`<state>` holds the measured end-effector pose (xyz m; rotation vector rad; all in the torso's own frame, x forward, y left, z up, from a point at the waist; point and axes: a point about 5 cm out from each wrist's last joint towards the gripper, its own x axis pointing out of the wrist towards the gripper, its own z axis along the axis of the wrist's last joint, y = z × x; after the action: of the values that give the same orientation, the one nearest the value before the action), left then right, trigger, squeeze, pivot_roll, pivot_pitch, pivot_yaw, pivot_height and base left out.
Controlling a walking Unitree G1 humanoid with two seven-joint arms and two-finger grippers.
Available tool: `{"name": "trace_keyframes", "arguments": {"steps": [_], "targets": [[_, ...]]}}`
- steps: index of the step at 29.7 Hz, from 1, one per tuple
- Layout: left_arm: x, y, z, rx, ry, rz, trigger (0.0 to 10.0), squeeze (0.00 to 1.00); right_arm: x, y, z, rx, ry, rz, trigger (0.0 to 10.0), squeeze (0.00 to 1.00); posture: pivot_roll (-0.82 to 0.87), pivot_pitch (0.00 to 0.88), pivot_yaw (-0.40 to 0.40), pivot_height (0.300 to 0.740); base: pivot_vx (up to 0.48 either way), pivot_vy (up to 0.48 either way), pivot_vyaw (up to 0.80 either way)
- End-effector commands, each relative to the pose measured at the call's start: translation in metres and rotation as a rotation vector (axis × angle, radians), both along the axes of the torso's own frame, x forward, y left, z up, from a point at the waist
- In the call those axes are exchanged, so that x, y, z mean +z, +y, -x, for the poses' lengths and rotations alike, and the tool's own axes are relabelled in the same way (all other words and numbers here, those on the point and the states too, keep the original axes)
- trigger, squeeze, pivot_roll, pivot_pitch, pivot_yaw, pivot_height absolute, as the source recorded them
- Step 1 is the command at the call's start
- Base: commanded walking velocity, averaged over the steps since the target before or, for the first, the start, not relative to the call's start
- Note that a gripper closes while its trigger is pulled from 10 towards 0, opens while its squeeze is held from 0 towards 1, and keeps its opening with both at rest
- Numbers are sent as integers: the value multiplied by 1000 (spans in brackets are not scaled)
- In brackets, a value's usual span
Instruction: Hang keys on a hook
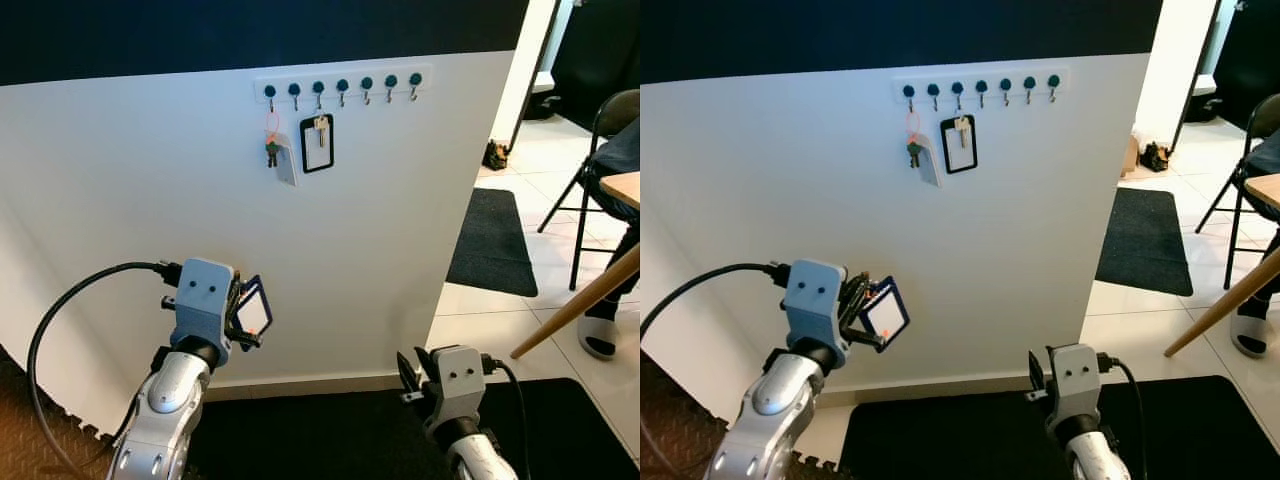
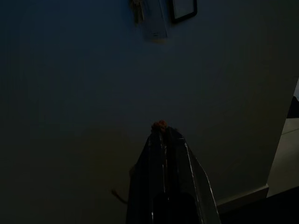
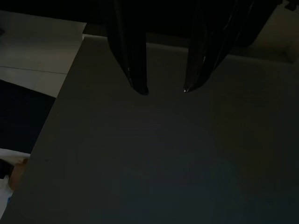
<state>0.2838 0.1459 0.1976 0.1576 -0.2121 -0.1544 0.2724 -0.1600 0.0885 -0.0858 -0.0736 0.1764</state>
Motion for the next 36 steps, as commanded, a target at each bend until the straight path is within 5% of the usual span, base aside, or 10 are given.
{"name": "trace_keyframes", "arguments": {"steps": [1, 36], "targets": [[0, -2, 0, -10, -2, -6, 10000, 0, -5, 0, 3, -4, 25, -11, 10000, 0, 59, 142, 75, 740, 0, 0, 0], [-2, -6, -1, -30, -2, -7, 10000, 0, -4, -3, 2, -5, 24, -2, 10000, 0, 50, 135, 70, 740, 0, -34, 0]]}}
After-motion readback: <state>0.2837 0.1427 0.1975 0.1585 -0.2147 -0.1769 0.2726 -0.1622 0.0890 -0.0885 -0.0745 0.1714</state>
